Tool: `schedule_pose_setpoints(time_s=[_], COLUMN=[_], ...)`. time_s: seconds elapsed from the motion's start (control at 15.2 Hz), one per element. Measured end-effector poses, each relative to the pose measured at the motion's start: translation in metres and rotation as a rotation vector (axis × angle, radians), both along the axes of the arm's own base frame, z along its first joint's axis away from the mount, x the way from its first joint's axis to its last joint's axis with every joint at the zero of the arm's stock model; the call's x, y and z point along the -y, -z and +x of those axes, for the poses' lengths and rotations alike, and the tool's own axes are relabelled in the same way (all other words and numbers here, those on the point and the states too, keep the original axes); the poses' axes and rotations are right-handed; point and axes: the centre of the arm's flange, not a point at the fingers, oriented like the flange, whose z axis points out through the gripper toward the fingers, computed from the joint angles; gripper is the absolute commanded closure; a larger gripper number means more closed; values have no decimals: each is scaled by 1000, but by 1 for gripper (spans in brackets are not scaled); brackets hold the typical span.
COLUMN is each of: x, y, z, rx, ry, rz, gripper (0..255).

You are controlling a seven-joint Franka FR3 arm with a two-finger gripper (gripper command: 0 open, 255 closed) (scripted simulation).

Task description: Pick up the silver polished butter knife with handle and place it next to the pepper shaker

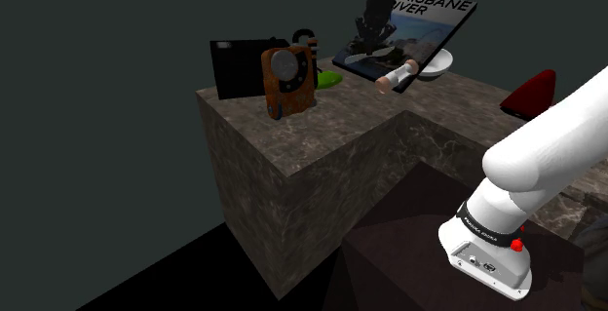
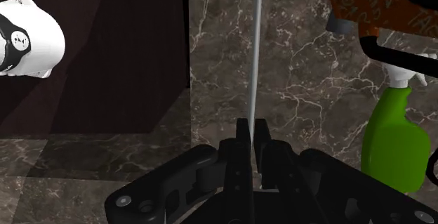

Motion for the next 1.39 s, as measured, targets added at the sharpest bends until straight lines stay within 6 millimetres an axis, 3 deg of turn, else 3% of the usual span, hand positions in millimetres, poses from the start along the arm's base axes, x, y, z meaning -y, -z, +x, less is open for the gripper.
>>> schedule_pose_setpoints(time_s=[1.39], x=[265], y=[1], z=[-84], rx=[0], ry=[0], rz=[1], gripper=[255])
